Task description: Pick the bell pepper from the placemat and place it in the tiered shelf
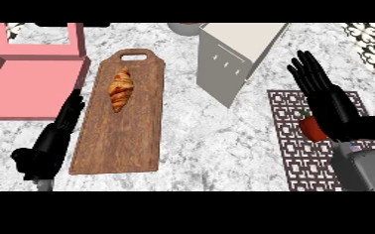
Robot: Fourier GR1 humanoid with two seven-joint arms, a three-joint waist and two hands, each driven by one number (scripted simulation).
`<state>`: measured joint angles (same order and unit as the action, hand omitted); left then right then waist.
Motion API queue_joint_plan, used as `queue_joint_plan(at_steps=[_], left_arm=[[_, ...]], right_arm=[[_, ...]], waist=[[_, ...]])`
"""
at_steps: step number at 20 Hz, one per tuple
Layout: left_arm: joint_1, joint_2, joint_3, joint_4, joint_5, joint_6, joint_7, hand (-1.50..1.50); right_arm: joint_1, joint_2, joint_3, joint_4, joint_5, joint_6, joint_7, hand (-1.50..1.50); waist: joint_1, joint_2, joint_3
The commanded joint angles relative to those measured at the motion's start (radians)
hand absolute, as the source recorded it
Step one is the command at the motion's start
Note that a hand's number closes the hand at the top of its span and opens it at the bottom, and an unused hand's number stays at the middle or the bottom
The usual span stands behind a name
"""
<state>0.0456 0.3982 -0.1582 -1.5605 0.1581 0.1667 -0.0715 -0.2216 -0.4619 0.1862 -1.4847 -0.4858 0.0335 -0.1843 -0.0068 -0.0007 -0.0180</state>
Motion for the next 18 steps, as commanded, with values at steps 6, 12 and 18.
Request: queue_joint_plan(at_steps=[6,12,18], left_arm=[[-0.112,-0.040,0.095,-0.089,0.025,0.106,0.097,0.00],[-0.127,-0.074,0.072,-0.083,0.014,0.122,0.173,0.00],[-0.145,-0.087,0.065,-0.096,-0.011,0.146,0.195,0.00]], right_arm=[[-0.151,-0.181,0.018,0.119,-0.030,0.417,0.016,1.50],[-0.219,-0.228,-0.185,0.379,-0.205,0.557,0.041,-1.50],[-0.236,-0.412,-0.136,0.356,-0.053,0.828,-0.036,-1.50]], waist=[[0.041,0.007,0.020],[0.020,0.005,0.019],[0.013,0.001,0.019]])
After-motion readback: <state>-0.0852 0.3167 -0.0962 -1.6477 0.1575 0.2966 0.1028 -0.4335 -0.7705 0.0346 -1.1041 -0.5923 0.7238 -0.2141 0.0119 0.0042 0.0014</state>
